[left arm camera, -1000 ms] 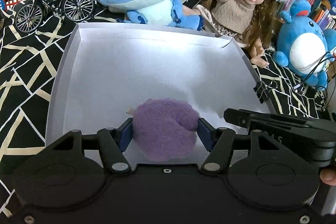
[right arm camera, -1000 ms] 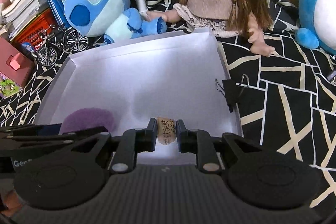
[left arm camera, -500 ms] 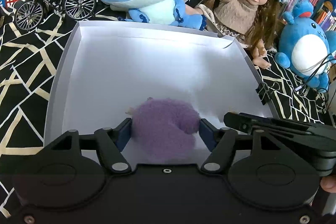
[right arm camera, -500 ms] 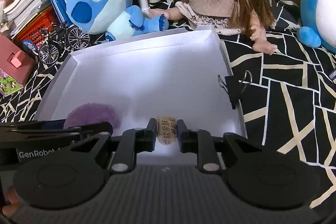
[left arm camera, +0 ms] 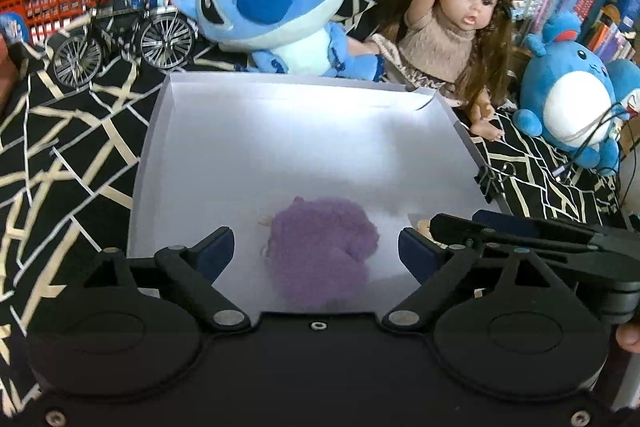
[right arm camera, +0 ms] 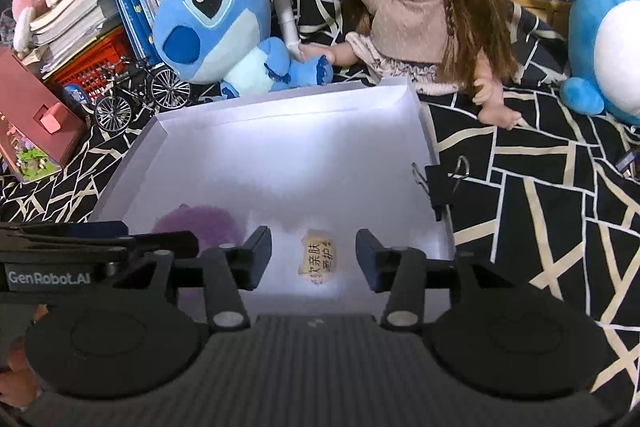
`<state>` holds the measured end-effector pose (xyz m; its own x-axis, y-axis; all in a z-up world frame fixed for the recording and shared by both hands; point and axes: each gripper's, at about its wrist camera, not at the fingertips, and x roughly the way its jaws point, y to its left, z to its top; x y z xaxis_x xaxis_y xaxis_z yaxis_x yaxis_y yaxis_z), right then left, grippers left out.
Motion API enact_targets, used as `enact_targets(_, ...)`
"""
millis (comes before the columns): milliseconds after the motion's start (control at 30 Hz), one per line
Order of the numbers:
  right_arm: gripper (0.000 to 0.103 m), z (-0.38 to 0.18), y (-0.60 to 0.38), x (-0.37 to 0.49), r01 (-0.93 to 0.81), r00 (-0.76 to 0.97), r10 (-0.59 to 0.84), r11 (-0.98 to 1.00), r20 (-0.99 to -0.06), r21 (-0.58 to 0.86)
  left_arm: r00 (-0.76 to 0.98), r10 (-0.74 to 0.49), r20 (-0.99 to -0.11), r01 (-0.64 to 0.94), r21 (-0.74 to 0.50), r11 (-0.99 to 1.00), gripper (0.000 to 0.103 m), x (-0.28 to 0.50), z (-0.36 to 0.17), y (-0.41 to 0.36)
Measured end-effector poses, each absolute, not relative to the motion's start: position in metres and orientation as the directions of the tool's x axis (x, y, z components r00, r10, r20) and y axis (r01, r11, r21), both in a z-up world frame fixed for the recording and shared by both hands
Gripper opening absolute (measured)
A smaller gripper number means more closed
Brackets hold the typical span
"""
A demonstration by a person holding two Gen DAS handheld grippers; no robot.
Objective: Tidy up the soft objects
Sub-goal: 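Open the left gripper to drop the purple plush in the box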
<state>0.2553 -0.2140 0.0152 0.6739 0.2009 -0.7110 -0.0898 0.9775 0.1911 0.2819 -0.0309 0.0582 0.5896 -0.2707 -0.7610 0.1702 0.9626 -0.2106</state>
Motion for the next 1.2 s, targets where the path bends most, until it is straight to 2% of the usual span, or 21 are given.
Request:
enact_targets(333, 0.073, 0.03, -0.219, 0.229, -0.125, 0.715, 0.22, 0.974, -0.663, 0.189, 0.648, -0.285, -0.706, 0.222, -0.183, 0.958, 0.092, 0.243, 0.08, -0.029)
enact_targets(900, 0.087, 0.038, -0.228, 0.16, -0.19, 0.774, 0.243, 0.97, -0.585, 0.152, 0.694, -0.338, -0.636, 0.243, -0.236, 0.941, 0.095, 0.168, 0.084, -0.008)
enact_targets(1200, 0.089, 0.036, -0.226, 0.135, -0.216, 0.792, 0.253, 0.967, -0.556, 0.132, 0.719, -0.334, -0.61, 0.254, -0.217, 0.942, 0.096, 0.141, 0.085, -0.005)
